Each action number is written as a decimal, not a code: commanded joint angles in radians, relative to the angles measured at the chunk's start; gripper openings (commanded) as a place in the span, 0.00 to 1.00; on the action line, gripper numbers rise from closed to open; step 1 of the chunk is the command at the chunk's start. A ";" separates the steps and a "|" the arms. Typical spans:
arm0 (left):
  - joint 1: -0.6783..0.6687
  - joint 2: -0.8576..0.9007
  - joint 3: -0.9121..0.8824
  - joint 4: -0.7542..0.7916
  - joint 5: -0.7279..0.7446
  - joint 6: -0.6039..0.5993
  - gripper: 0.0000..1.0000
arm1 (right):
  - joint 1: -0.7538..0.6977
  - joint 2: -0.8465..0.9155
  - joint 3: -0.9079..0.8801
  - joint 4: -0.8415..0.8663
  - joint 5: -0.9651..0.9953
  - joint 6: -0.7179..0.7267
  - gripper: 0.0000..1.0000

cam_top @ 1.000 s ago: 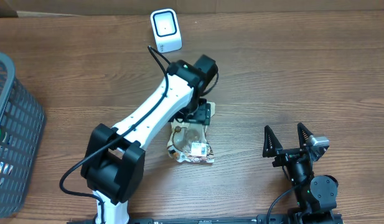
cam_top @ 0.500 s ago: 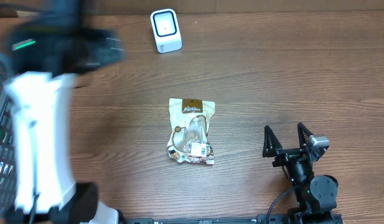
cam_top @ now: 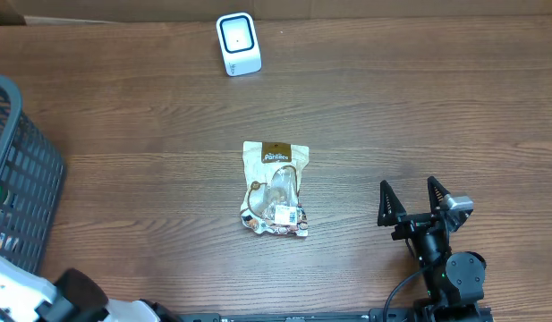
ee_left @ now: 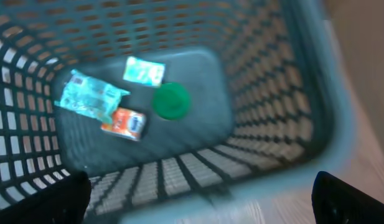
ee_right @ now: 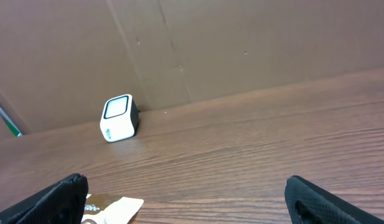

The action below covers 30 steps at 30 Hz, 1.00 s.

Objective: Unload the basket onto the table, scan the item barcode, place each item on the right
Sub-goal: 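Move the left gripper into the basket and grasp the green-lidded jar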

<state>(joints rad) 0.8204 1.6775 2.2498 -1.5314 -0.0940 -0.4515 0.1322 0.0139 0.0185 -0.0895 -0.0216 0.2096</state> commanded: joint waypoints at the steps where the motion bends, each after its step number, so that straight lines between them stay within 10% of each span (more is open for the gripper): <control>1: 0.064 0.061 -0.076 0.055 0.025 0.010 1.00 | -0.003 -0.011 -0.011 0.006 0.001 0.002 1.00; 30: 0.077 0.327 -0.515 0.525 0.008 0.266 1.00 | -0.003 -0.011 -0.011 0.006 0.001 0.002 1.00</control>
<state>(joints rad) 0.8967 1.9533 1.7535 -1.0058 -0.0673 -0.2264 0.1322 0.0139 0.0185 -0.0895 -0.0216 0.2096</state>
